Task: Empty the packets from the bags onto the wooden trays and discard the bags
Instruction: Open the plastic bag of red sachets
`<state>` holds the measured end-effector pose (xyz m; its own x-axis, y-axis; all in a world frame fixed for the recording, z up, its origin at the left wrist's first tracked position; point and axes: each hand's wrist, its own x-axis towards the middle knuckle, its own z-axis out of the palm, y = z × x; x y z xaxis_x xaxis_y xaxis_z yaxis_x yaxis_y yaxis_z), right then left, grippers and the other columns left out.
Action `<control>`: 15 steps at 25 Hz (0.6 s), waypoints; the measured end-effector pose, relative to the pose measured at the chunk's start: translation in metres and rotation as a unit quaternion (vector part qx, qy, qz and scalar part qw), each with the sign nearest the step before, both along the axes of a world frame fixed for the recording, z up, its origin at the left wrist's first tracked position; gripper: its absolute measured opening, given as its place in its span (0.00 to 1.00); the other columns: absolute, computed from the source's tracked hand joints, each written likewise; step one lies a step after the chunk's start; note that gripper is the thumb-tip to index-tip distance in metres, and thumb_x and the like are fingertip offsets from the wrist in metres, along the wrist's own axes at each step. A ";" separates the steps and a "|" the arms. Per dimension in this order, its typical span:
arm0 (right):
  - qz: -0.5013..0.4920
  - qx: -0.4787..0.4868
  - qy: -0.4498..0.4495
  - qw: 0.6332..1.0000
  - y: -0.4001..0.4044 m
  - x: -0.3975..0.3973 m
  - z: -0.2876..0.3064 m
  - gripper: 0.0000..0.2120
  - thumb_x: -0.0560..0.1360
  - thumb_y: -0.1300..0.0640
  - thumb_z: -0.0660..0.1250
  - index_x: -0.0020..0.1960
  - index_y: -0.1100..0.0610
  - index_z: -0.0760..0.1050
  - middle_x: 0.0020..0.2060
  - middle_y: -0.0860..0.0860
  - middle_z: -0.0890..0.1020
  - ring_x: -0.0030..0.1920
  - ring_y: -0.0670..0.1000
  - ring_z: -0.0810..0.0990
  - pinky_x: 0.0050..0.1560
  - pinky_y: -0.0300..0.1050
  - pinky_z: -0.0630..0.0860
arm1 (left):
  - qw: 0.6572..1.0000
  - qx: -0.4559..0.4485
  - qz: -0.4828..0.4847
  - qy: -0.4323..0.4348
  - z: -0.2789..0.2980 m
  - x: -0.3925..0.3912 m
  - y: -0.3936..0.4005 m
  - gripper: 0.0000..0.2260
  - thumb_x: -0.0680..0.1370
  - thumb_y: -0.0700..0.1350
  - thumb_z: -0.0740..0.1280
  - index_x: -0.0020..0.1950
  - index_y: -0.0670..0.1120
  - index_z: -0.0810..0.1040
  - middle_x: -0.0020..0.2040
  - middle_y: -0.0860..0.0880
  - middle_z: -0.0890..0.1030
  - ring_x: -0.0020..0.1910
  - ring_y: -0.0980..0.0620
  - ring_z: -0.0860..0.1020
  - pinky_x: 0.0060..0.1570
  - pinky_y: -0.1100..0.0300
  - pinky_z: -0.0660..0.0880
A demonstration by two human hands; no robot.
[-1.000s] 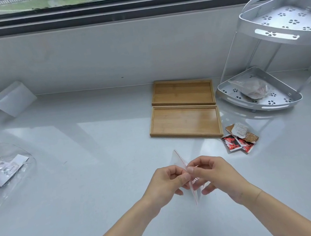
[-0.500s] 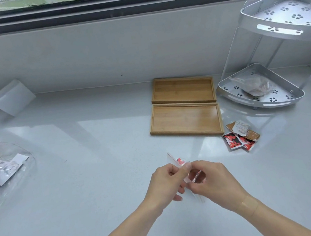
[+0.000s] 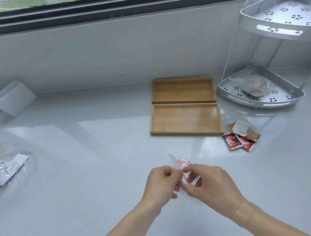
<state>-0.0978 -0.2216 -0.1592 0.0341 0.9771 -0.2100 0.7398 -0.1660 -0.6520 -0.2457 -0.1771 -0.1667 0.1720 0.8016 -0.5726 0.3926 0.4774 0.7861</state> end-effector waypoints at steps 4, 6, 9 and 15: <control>-0.088 -0.056 0.114 0.988 0.006 0.002 0.002 0.05 0.68 0.50 0.74 0.43 0.50 0.83 0.32 0.45 0.85 0.32 0.46 0.83 0.39 0.45 0.82 | 0.998 0.063 -0.023 0.022 -0.006 0.001 -0.004 0.12 0.78 0.49 0.66 0.38 0.45 0.77 0.31 0.52 0.78 0.31 0.51 0.74 0.30 0.57 0.73; -0.128 -0.133 0.224 0.957 0.011 0.007 0.007 0.04 0.69 0.54 0.75 0.40 0.54 0.83 0.32 0.50 0.85 0.31 0.49 0.83 0.33 0.45 0.81 | 0.998 0.058 -0.014 -0.016 -0.006 0.001 -0.004 0.11 0.79 0.48 0.67 0.38 0.46 0.78 0.31 0.51 0.77 0.31 0.53 0.74 0.32 0.60 0.74; -0.112 -0.206 0.326 0.916 0.016 0.017 0.013 0.07 0.71 0.57 0.74 0.43 0.61 0.82 0.34 0.53 0.85 0.33 0.52 0.83 0.32 0.44 0.77 | 0.995 0.042 -0.048 -0.079 -0.003 -0.004 0.000 0.10 0.79 0.46 0.68 0.39 0.45 0.79 0.32 0.50 0.78 0.33 0.54 0.76 0.34 0.62 0.75; -0.005 -0.219 0.291 0.931 0.024 0.026 0.017 0.06 0.73 0.58 0.72 0.44 0.62 0.81 0.33 0.51 0.84 0.35 0.50 0.84 0.30 0.41 0.76 | 0.983 0.030 -0.138 -0.115 -0.001 -0.016 0.007 0.09 0.80 0.47 0.67 0.41 0.44 0.79 0.34 0.49 0.78 0.35 0.52 0.76 0.37 0.62 0.74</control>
<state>-0.0717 -0.1977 -0.1419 -0.2018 0.7933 -0.5744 0.2784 -0.5158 -0.8102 -0.2617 -0.1702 -0.1676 0.5068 0.7378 -0.4459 0.3097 0.3269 0.8929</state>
